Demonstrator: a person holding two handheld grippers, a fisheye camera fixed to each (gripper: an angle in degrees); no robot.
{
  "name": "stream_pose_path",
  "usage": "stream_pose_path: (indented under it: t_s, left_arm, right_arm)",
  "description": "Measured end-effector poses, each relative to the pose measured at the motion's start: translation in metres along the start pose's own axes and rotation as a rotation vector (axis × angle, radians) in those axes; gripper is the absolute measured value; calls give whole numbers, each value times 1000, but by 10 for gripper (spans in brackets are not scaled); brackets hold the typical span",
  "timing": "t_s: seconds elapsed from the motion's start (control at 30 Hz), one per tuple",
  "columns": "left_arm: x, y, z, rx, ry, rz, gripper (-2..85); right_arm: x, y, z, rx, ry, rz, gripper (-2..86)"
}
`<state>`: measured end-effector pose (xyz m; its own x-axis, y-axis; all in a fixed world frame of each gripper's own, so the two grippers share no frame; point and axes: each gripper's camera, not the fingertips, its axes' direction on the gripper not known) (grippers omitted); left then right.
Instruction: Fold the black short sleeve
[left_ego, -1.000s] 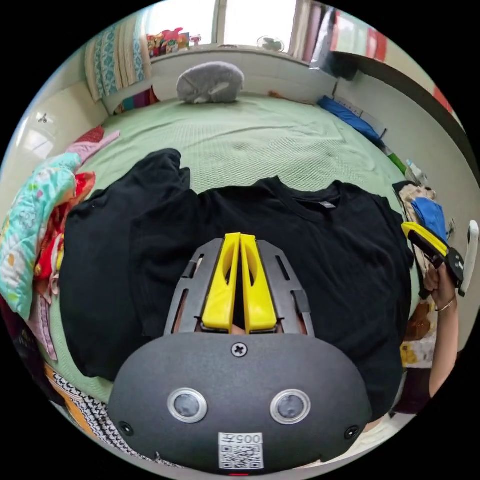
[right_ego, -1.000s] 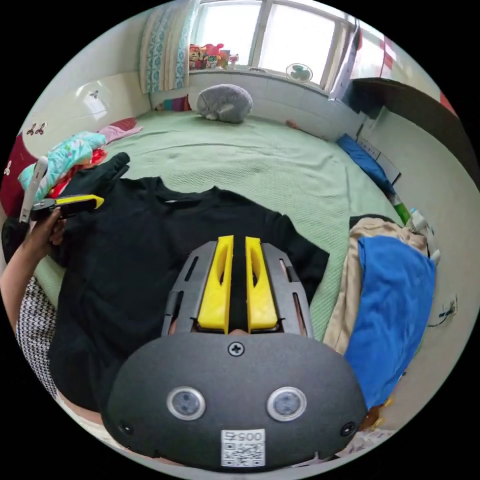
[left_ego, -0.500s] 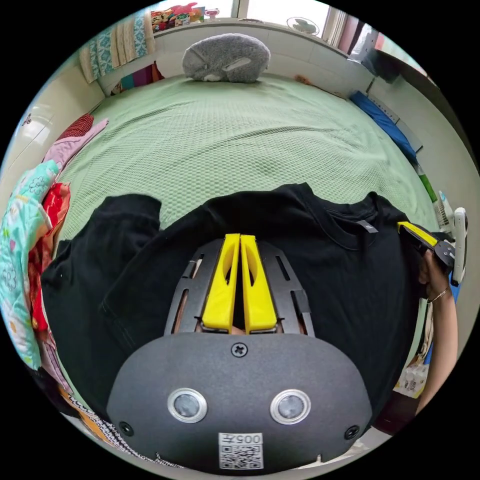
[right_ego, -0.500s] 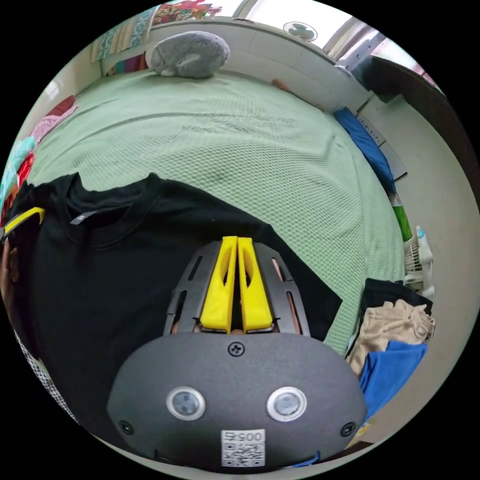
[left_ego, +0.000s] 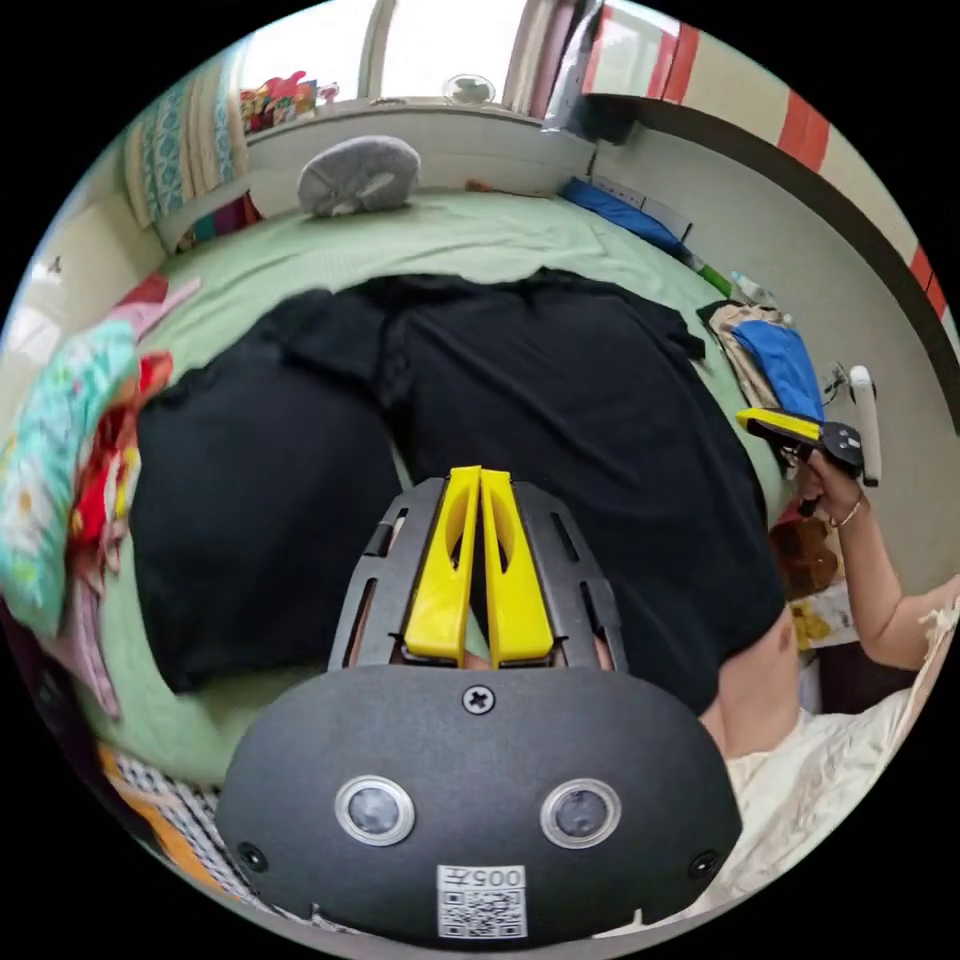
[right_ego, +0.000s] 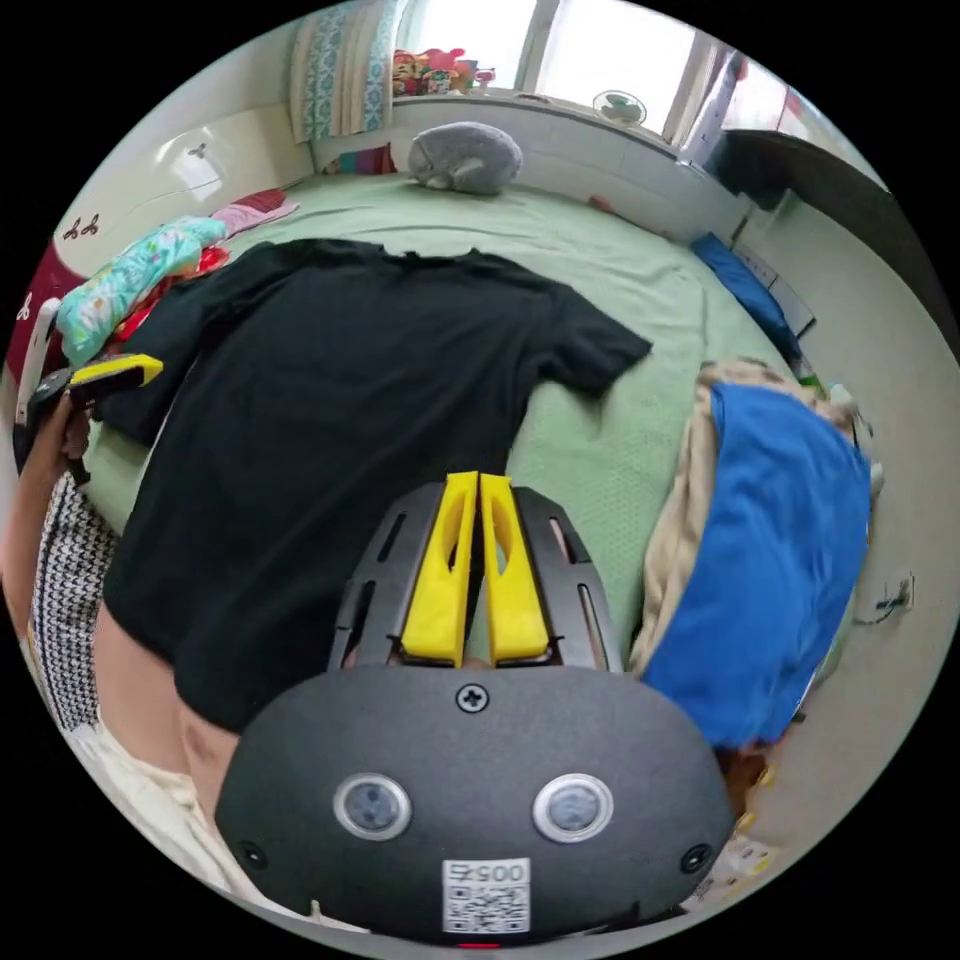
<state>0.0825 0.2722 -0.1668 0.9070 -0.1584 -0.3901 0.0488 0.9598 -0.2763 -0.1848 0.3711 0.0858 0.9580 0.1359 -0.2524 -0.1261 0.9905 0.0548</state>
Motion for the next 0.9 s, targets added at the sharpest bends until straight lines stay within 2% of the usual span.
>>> stream_pose_path:
  t_s: [0.1, 0.17, 0.2, 0.3, 0.4, 0.57, 0.9]
  left_arm:
    - [19, 38, 9, -9, -39, -63, -6]
    - [24, 46, 21, -74, -57, -79, -6]
    - [24, 51, 34, -138, -68, -106, -5]
    - [26, 62, 38, -101, -41, -110, -5]
    - [33, 68, 39, -137, -69, -101, -6]
    - [52, 83, 42, -125, -125, -99, -5]
    - [87, 105, 49, -141, -202, -102, -5]
  right_arm:
    - [-10, 37, -12, -1, -28, 34, -9]
    - [-19, 44, -8, -27, -15, 15, -9]
    - [-24, 47, 5, -100, 8, 4, -9]
    - [-34, 55, 15, -105, 83, -45, -9]
    - [-36, 56, 14, -164, 123, -34, -9]
    - [-26, 69, 13, -154, 61, 73, -9]
    - [-26, 85, 12, -185, 39, 71, -9]
